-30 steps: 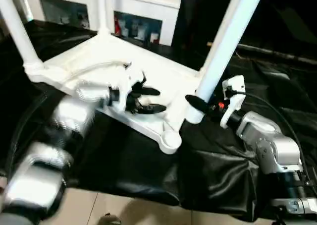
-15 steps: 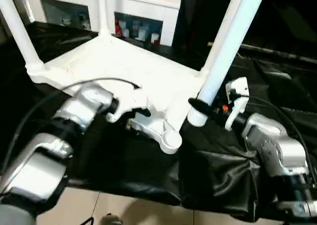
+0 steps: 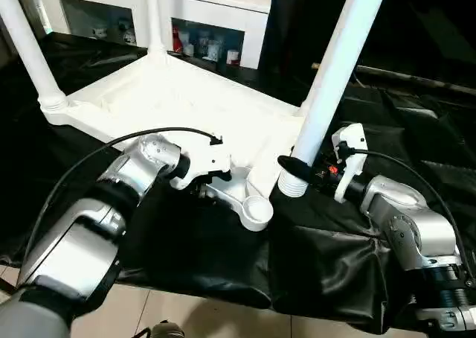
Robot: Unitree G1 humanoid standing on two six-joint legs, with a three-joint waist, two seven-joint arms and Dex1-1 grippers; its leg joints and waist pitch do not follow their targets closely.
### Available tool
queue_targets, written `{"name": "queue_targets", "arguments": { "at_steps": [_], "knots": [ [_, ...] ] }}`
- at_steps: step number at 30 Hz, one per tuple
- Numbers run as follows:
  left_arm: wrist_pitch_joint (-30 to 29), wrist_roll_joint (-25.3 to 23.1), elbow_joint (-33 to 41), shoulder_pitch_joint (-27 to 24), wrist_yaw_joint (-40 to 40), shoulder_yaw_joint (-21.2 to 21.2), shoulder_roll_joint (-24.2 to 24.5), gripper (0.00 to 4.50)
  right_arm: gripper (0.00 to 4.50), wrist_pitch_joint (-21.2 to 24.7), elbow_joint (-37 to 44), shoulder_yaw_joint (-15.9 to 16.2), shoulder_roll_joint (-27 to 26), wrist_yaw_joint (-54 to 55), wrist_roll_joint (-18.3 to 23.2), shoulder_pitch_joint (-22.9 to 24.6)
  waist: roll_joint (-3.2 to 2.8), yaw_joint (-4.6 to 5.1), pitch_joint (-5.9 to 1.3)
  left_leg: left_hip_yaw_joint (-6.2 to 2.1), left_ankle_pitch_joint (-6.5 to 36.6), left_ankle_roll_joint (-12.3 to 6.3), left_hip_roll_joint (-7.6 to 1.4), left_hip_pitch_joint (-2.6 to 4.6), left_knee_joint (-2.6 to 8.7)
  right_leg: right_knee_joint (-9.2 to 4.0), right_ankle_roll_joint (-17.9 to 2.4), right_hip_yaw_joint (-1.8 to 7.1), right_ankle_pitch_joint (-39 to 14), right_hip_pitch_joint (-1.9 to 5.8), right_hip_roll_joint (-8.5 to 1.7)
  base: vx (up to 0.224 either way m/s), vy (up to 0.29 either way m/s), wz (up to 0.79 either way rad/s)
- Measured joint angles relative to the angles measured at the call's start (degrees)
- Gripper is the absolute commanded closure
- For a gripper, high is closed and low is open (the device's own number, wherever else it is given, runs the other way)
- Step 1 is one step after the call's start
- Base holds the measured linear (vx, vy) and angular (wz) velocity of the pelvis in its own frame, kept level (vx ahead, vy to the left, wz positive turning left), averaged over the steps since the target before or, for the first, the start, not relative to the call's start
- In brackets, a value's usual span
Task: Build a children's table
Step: Insert table leg to table base
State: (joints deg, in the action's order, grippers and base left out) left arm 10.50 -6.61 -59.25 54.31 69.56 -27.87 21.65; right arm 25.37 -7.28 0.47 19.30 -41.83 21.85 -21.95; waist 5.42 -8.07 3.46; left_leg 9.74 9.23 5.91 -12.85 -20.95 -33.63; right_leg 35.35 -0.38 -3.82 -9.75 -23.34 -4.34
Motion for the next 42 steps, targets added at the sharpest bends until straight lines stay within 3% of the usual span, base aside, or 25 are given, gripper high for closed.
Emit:
{"name": "queue_targets", "arguments": {
  "at_steps": [20,27,31,34,39,42],
  "knots": [
    [3.40,-4.46,-4.54,0.92,2.86,-0.65,-0.27,2.97,2.60,-0.56,0.60,2.79,1.38,-1.98,-1.99,2.28,-0.01,-0.01,0.00,0.00,0.02,-0.03,0.00,0.01,0.04,-0.05,-0.01,0.00,0.00,0.00,0.00,0.000,0.000,0.00],
    [-6.19,-3.74,-1.44,1.08,12.48,-0.60,0.28,3.41,2.60,-0.60,0.59,2.98,1.51,-2.23,-2.26,2.80,-0.02,0.37,0.00,0.06,0.04,-0.06,0.00,0.03,0.08,-0.08,-0.03,0.01,-0.01,0.00,-0.01,0.000,0.000,0.00],
    [-12.54,-2.04,0.59,-0.19,12.02,0.69,-0.95,3.62,2.60,-0.60,0.57,2.98,1.51,-2.16,-2.29,2.76,-0.01,0.56,0.00,0.07,0.03,-0.06,0.00,0.05,0.05,-0.05,-0.05,0.02,0.00,0.00,-0.02,0.000,0.000,0.00],
    [-17.52,-1.99,3.02,-1.24,8.78,2.19,-1.73,3.73,2.60,-0.60,0.55,2.97,1.51,-1.94,-2.29,2.75,-0.04,1.06,-0.02,0.07,0.03,-0.05,0.00,0.12,0.05,-0.03,-0.11,0.02,0.04,0.01,-0.02,0.000,0.000,0.00],
    [-32.24,-1.52,15.49,-7.24,-4.06,7.89,-3.74,3.80,2.60,-0.59,0.40,2.92,1.31,-1.16,-2.29,2.24,-0.05,3.22,-0.04,0.10,0.04,-0.06,-0.03,0.14,0.08,0.03,-0.16,0.00,0.07,0.01,-0.11,0.000,0.000,0.00],
    [-35.88,-1.64,22.48,-11.05,-7.92,9.21,-3.14,3.83,2.60,-0.55,0.31,2.61,1.27,-1.00,-2.28,2.24,-0.07,3.35,-0.04,0.07,0.03,-0.04,-0.02,0.37,0.29,0.00,0.11,-0.15,-0.09,0.01,-0.03,0.000,0.000,0.00]
  ]
}}
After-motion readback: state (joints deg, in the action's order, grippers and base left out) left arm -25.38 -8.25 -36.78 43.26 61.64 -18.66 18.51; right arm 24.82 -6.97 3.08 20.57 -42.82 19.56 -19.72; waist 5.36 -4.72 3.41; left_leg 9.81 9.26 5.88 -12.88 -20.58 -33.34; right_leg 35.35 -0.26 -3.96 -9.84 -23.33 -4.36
